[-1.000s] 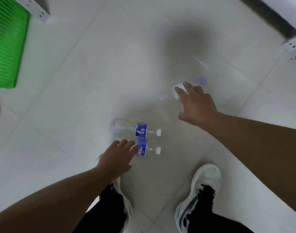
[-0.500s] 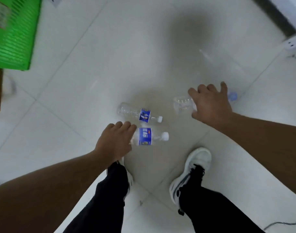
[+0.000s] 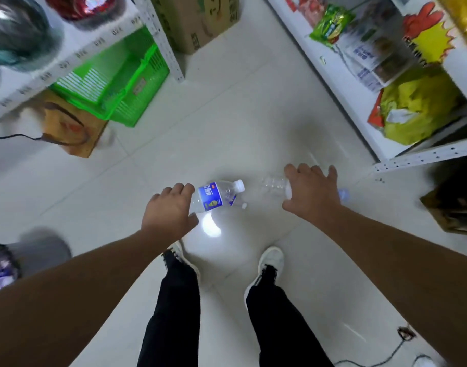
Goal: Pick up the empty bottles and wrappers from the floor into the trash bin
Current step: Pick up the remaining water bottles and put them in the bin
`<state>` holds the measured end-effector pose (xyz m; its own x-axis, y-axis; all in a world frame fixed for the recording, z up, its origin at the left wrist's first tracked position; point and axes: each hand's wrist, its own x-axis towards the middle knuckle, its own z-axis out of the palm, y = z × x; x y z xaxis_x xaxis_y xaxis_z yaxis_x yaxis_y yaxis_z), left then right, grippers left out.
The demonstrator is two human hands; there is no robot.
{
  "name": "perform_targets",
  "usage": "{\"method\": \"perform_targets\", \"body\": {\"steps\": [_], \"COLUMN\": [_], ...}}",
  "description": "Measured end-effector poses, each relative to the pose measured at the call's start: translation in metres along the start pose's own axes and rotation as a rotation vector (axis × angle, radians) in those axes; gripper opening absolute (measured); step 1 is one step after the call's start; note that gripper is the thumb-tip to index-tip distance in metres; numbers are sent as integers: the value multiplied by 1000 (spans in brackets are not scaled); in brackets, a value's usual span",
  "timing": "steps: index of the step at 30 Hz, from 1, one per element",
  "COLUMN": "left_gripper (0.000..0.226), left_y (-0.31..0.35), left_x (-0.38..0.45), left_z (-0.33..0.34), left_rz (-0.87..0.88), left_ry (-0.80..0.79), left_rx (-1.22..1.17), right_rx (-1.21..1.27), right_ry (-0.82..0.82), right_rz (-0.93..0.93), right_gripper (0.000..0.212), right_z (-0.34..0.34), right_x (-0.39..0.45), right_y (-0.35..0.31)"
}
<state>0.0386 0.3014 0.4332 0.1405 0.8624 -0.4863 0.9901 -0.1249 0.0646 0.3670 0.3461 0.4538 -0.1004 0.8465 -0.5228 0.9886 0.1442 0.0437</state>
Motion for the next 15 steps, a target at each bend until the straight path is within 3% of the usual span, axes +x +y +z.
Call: {"method": "perform_targets", "body": {"steps": [7, 15], "left_gripper": [59, 60], "left_y": [-50, -190], "left_x": [-67, -196], "left_z": [34, 122], "left_rz": [-199, -413], "left_ry": [45, 40], "left_rx": [-216, -327], "right_rx": [56, 106], "right_ry": [11, -100], "right_rz": [-126, -265], "right_gripper": [76, 64], "right_z": [0, 66], "right_x": [-20, -40], "right_y": [-91, -270]}}
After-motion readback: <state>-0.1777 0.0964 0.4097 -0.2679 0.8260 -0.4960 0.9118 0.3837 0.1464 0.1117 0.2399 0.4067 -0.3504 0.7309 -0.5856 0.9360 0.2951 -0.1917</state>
